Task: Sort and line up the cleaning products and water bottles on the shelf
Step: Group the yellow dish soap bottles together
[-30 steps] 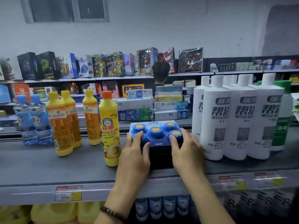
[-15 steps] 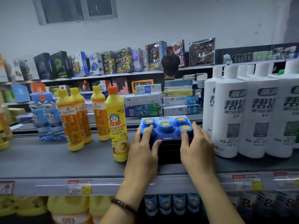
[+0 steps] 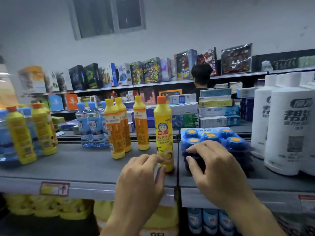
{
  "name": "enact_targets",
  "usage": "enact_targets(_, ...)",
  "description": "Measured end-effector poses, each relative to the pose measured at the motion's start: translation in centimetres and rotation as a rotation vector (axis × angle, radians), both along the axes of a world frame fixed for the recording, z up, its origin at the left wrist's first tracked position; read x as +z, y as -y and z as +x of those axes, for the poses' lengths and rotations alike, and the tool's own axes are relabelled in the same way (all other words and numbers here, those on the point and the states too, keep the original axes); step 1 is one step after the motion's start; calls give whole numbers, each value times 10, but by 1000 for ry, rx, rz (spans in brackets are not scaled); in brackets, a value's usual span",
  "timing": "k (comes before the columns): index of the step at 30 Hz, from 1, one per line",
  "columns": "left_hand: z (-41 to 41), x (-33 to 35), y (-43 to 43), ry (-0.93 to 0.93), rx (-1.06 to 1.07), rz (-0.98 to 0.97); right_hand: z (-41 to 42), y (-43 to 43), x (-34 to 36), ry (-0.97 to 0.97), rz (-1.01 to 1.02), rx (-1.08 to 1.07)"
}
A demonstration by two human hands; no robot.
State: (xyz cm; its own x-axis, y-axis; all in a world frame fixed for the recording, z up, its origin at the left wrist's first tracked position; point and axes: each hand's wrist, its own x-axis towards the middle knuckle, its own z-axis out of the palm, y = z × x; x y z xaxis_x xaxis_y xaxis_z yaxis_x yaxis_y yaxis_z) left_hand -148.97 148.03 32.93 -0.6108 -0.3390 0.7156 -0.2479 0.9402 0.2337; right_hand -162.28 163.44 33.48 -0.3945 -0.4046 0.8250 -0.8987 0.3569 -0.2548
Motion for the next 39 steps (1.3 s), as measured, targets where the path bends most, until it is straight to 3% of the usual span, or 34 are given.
enact_targets(6, 77, 11, 96, 89, 219, -63, 67, 95, 30, -43, 403, 50)
enact_targets(13, 172, 15, 225, 191, 393, -79, 143, 244, 44, -52, 584, 132)
enact_targets(20, 241, 16, 345, 207, 442, -70, 203, 382, 43, -56, 656, 159)
enact_targets(27, 253, 20, 434, 251, 442, -77, 236, 483, 34, -100, 694, 83)
enact_targets(31, 244, 23, 474, 247, 427, -44, 238, 523, 38, -29, 697, 71)
enact_targets(39, 228, 45, 526, 59, 254, 171, 228, 580, 41, 202, 649, 68)
